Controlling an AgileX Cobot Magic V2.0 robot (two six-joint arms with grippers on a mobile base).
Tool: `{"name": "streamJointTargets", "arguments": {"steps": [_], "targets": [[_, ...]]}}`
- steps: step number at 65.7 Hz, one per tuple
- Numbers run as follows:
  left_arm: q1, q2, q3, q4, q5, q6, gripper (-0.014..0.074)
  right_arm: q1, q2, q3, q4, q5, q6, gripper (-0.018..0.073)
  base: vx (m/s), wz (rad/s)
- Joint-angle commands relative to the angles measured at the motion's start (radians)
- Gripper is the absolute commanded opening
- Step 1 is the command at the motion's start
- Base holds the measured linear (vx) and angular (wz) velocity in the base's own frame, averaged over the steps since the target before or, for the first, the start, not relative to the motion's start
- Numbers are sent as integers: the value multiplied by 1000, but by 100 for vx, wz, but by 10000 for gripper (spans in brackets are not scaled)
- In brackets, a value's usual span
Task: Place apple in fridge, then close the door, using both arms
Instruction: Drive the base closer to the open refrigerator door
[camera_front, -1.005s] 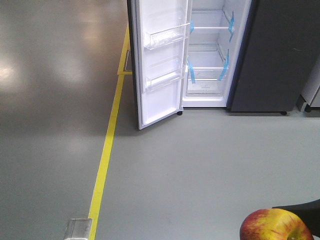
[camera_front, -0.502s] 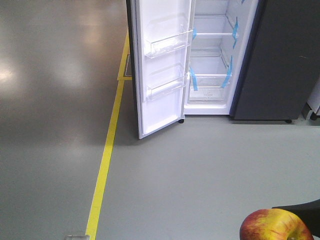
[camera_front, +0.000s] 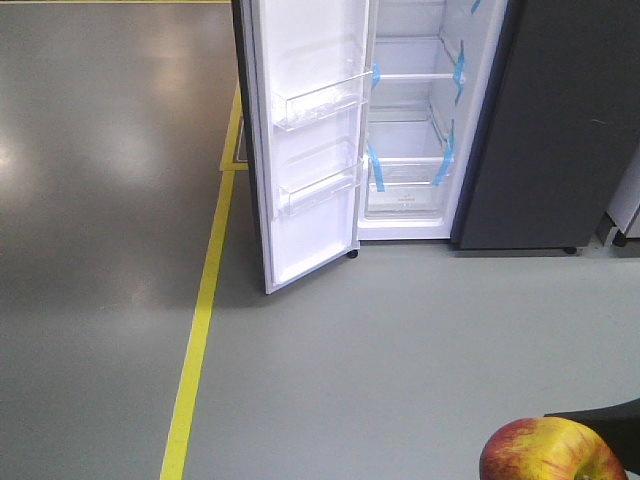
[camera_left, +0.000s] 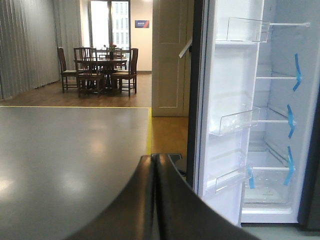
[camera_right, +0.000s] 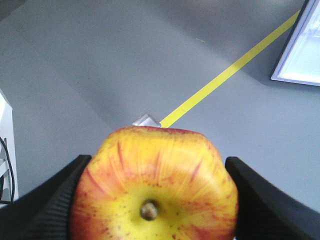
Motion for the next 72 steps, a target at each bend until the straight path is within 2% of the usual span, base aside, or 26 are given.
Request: {"name": "streamJointTargets", "arguments": {"steps": [1,72], "targets": [[-5,-16,30,-4,-74,-7,-6,-1,3,-26,11,-65,-6,186,12,-6],[-5,-16,30,-4,-74,-7,-6,-1,3,-26,11,-65,-6,186,10,0]]}}
